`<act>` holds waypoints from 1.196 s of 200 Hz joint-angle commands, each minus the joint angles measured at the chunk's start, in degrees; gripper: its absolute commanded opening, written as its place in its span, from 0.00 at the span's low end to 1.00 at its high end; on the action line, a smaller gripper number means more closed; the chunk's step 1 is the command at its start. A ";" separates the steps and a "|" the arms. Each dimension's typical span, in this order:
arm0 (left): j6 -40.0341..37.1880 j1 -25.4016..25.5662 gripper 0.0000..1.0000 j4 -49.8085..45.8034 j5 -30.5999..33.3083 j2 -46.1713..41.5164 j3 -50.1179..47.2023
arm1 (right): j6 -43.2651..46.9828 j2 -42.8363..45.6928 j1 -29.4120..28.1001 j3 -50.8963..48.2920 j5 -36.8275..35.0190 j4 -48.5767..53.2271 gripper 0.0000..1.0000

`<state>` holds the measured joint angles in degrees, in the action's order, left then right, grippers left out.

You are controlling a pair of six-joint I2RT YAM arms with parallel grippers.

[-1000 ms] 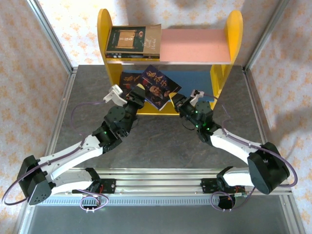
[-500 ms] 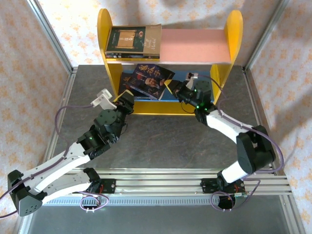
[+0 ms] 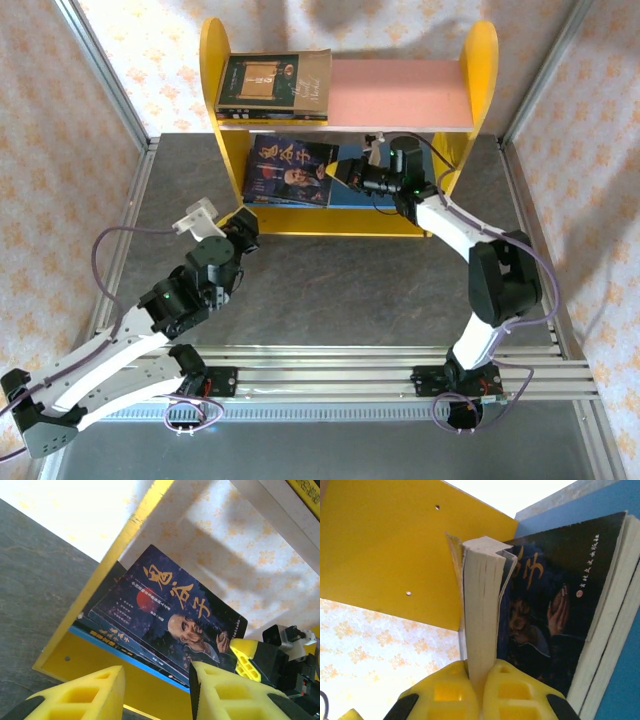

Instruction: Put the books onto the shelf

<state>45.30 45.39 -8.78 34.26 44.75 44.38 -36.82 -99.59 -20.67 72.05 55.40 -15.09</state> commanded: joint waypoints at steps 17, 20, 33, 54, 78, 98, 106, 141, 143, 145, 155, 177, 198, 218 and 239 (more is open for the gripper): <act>-0.65 0.16 0.37 -6.06 5.31 -3.54 -1.50 | 5.83 -2.85 0.43 6.24 4.37 3.95 0.02; -0.65 0.14 0.37 -6.26 5.41 -3.75 -1.49 | 5.95 -3.18 0.37 6.55 4.44 4.19 0.02; -0.67 0.14 0.37 -7.10 6.04 -4.71 -1.79 | 6.43 -4.10 0.40 7.82 4.37 4.93 0.02; -0.80 -0.04 0.37 -8.15 6.48 -6.02 -2.03 | 6.59 -5.25 0.62 9.24 4.49 5.68 0.02; -0.74 -0.15 0.37 -9.17 6.71 -6.95 -2.32 | 6.78 -6.15 0.96 10.59 4.63 6.28 0.02; -0.74 -0.32 0.37 -9.32 6.74 -7.22 -2.56 | 6.69 -6.71 1.58 11.65 4.91 6.32 0.02; -0.74 -0.37 0.37 -9.25 6.70 -7.13 -2.54 | 6.82 -6.87 1.79 12.03 5.10 6.49 0.02; -0.75 -0.82 0.37 -8.91 6.41 -6.79 -2.67 | 8.22 -8.02 2.07 14.24 6.01 9.04 0.02; -0.78 -0.76 0.37 -8.87 6.43 -6.79 -2.64 | 8.35 -8.06 2.07 14.34 6.01 9.14 0.02; -0.75 -0.81 0.37 -8.86 6.34 -6.78 -2.63 | 8.43 -8.18 2.04 14.39 6.03 9.23 0.01; -0.74 -0.95 0.37 -8.64 6.18 -6.70 -2.71 | 8.77 -8.58 2.04 14.84 6.40 9.76 0.02; -0.67 -1.24 0.37 -8.63 5.84 -6.43 -2.72 | 9.39 -9.22 2.01 15.27 7.27 10.41 0.02; -0.65 -1.61 0.37 -8.63 5.68 -6.34 -2.73 | 9.91 -9.65 2.03 15.65 7.49 10.79 0.02; -0.65 -2.01 0.37 -8.64 5.14 -6.34 -2.72 | 9.68 -10.28 1.99 16.16 7.76 10.74 0.02; -0.56 -2.29 0.37 -8.80 4.87 -6.33 -2.72 | 9.60 -10.83 2.03 16.62 7.75 10.80 0.02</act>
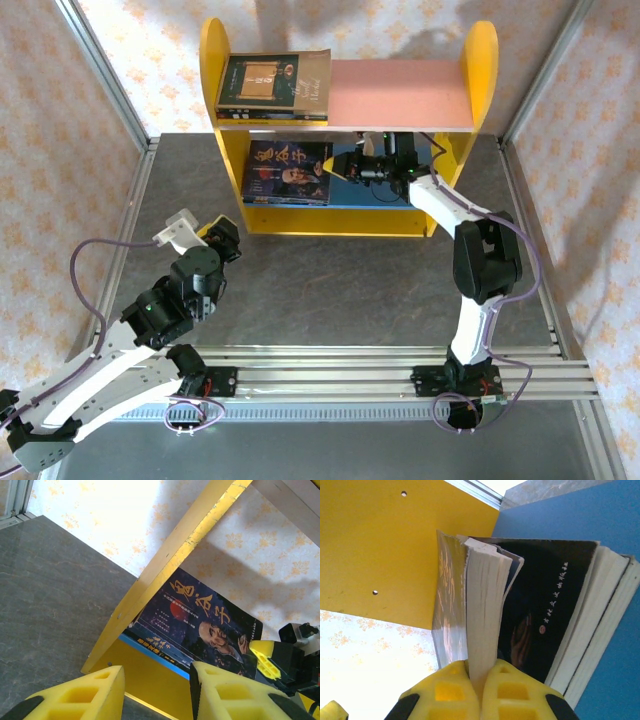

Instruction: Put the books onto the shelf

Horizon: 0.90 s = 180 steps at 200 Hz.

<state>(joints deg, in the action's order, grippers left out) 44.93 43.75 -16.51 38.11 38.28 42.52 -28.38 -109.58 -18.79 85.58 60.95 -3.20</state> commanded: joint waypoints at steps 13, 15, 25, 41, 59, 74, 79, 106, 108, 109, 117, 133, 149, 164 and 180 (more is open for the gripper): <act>-0.04 -0.88 0.37 -1.08 0.87 0.13 -0.95 | 1.13 -1.18 0.15 3.40 2.21 -1.03 0.02; -0.02 -0.88 0.37 -1.11 0.84 0.13 -0.95 | 1.05 -1.23 0.18 3.44 2.21 -1.06 0.02; 0.06 -1.03 0.37 -1.01 0.66 0.13 -1.05 | 0.99 -1.52 0.14 3.66 2.24 -1.14 0.02; 0.12 -1.38 0.37 -0.99 0.24 0.13 -1.12 | 0.80 -1.95 0.19 3.93 2.18 -1.11 0.02; 0.16 -1.64 0.37 -1.02 0.08 0.13 -1.13 | 0.73 -2.40 0.11 4.35 2.00 -1.19 0.02; 0.24 -1.90 0.37 -0.90 -0.18 0.13 -1.24 | 0.61 -2.87 0.15 4.49 1.95 -1.31 0.02; 0.24 -1.98 0.37 -0.89 -0.22 0.20 -1.29 | 0.42 -2.90 0.12 4.53 1.85 -1.42 0.02; 0.48 -2.50 0.37 -0.73 -0.88 0.32 -1.48 | -1.00 -3.49 0.14 4.24 1.50 -2.92 0.02; 0.50 -2.45 0.37 -0.72 -0.92 0.37 -1.48 | -1.09 -3.52 0.11 4.27 1.49 -2.99 0.02; 0.51 -2.58 0.37 -0.72 -0.97 0.38 -1.52 | -1.12 -3.57 0.09 4.25 1.47 -3.01 0.02; 0.59 -2.70 0.37 -0.66 -1.17 0.47 -1.59 | -1.49 -3.70 0.11 4.31 1.36 -3.35 0.02; 0.60 -3.04 0.37 -0.54 -1.75 0.57 -1.52 | -2.18 -4.06 0.12 4.45 1.28 -4.06 0.02; 0.59 -3.36 0.37 -0.49 -2.05 0.65 -1.48 | -2.72 -4.32 0.10 4.67 1.20 -4.73 0.02; 0.60 -3.49 0.37 -0.47 -2.24 0.65 -1.50 | -3.15 -4.75 0.02 5.19 1.20 -4.90 0.02; 0.51 -3.75 0.37 -0.47 -2.57 0.66 -1.39 | -3.30 -5.26 -0.10 5.81 1.51 -4.93 0.02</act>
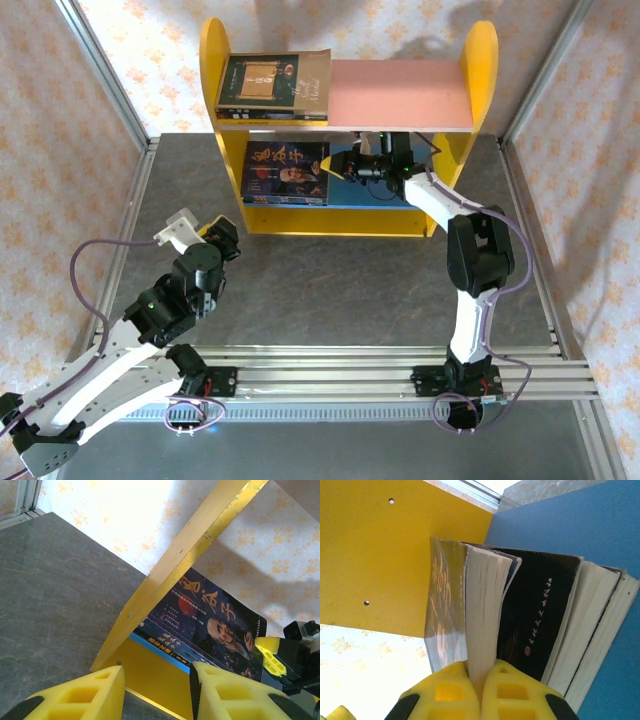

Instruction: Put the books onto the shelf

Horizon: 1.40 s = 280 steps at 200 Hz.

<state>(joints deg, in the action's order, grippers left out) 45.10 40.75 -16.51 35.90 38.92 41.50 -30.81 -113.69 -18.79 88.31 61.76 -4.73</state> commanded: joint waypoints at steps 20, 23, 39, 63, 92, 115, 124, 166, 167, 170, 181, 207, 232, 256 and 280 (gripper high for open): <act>0.34 -1.03 0.37 -0.58 -0.52 0.02 -0.36 | -0.79 -1.68 -0.25 3.91 0.74 -3.05 0.02; 0.33 -1.10 0.37 -0.54 -0.63 0.04 -0.36 | -0.75 -1.76 -0.30 4.05 0.73 -2.95 0.02; 0.29 -1.28 0.37 -0.51 -0.91 0.02 -0.29 | -0.76 -2.06 -0.38 4.43 0.78 -2.82 0.02; 0.25 -1.60 0.37 -0.45 -1.12 0.02 -0.28 | -0.77 -2.18 -0.52 4.72 0.73 -2.63 0.02; 0.23 -1.95 0.37 -0.62 -1.59 0.11 -0.28 | -0.65 -1.98 -0.43 4.21 -0.28 -1.98 0.02; 0.24 -2.15 0.37 -0.64 -1.88 0.03 -0.24 | -0.28 -1.89 -0.37 3.89 -0.48 -1.68 0.02; 0.22 -2.24 0.37 -0.74 -1.97 0.02 -0.23 | -0.17 -1.69 -0.31 3.71 -0.71 -1.60 0.02; 0.41 -2.51 0.37 -0.85 -2.10 -0.50 -0.44 | 0.10 -0.42 0.20 1.83 -1.00 -1.57 0.02; 0.42 -2.51 0.37 -0.82 -2.13 -0.50 -0.44 | 0.12 -0.41 0.22 1.80 -1.01 -1.54 0.02; 0.35 -2.52 0.37 -0.80 -2.19 -0.51 -0.53 | 0.25 -0.26 0.22 1.73 -1.02 -1.46 0.02; 0.51 -2.54 0.37 -0.74 -2.31 -0.55 -0.63 | 0.18 -0.14 0.17 1.45 -1.00 -1.45 0.02; 0.67 -2.61 0.37 -0.67 -2.57 -0.62 -0.80 | 0.38 0.39 0.22 0.78 -1.02 -1.51 0.02; 0.95 -2.61 0.37 -0.71 -2.63 -0.94 -1.07 | 0.59 0.49 0.24 0.50 -0.96 -1.27 0.02; 1.04 -2.61 0.37 -0.89 -2.59 -1.38 -1.24 | 0.84 0.69 0.22 0.40 -0.82 -0.98 0.02; 1.15 -2.69 0.37 -1.07 -2.42 -1.78 -1.48 | 0.89 1.10 0.12 0.08 -0.80 -0.98 0.02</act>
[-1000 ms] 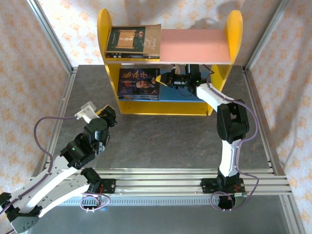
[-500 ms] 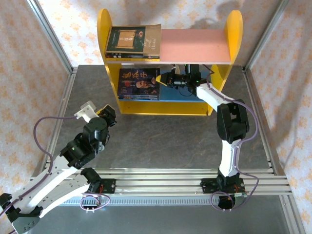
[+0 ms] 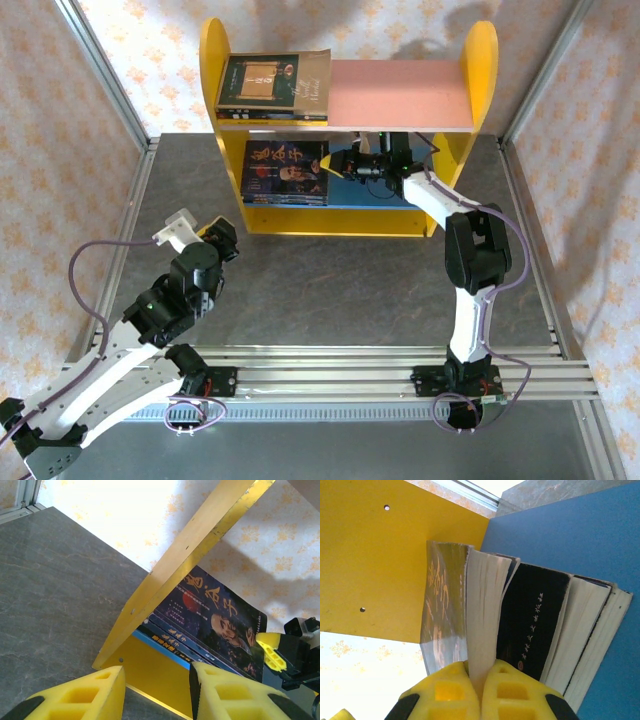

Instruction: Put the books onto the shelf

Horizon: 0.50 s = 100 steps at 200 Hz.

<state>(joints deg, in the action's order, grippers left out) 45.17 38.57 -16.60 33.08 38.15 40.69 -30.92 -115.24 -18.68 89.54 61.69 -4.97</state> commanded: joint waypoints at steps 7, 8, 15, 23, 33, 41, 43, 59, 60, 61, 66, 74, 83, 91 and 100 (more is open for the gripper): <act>1.19 -0.44 0.37 -0.89 0.41 -1.13 -0.82 | 1.05 2.61 -0.01 -0.99 -0.62 -0.44 0.02; 1.22 -0.48 0.37 -0.89 0.45 -1.10 -0.84 | 1.09 2.54 0.02 -0.97 -0.61 -0.41 0.02; 1.24 -0.51 0.37 -0.90 0.53 -1.13 -0.86 | 1.12 2.52 0.03 -0.77 -0.44 -0.33 0.03; 1.24 -0.51 0.37 -0.88 0.41 -1.14 -0.87 | 1.04 2.48 -0.02 -0.61 -0.39 -0.14 0.03; 1.32 -0.51 0.37 -0.89 0.32 -1.07 -0.96 | 1.12 2.62 -0.04 -0.68 -0.29 -0.13 0.04; 1.33 -0.52 0.37 -0.91 0.25 -1.14 -0.96 | 1.13 2.65 -0.03 -0.67 -0.40 -0.04 0.06; 1.33 -0.49 0.37 -0.90 0.23 -1.13 -0.96 | 1.06 2.70 0.00 -0.65 -0.40 -0.04 0.07; 1.11 -0.51 0.37 -0.90 0.10 -1.14 -1.01 | 1.42 2.72 0.04 -0.34 -0.60 0.83 0.13; 1.08 -0.51 0.37 -0.90 0.08 -1.10 -0.98 | 1.40 2.73 0.00 -0.33 -0.60 0.92 0.14; 1.07 -0.51 0.37 -0.89 0.07 -1.12 -1.02 | 1.39 2.78 -0.02 -0.33 -0.60 0.93 0.14; 0.98 -0.51 0.37 -0.89 -0.03 -1.13 -0.99 | 1.68 2.79 -0.03 -0.17 -0.76 1.44 0.18; 0.76 -0.51 0.37 -0.93 -0.27 -0.93 -0.96 | 1.99 2.83 0.00 0.02 -1.07 2.02 0.23; 0.42 -0.55 0.38 -0.69 -0.75 -0.52 -0.87 | 2.56 3.13 0.00 0.19 -1.35 2.98 0.26; -0.10 -0.51 0.38 -0.31 -1.21 0.00 -0.79 | 3.02 3.47 -0.04 0.20 -1.74 3.70 0.29; -0.91 -0.51 0.40 0.53 -1.83 0.96 -0.92 | 3.70 4.02 0.03 0.05 -2.40 4.68 0.32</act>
<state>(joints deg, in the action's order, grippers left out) 45.45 38.57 -16.56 32.36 37.87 40.34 -29.54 -115.22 -18.70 89.47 60.82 -2.63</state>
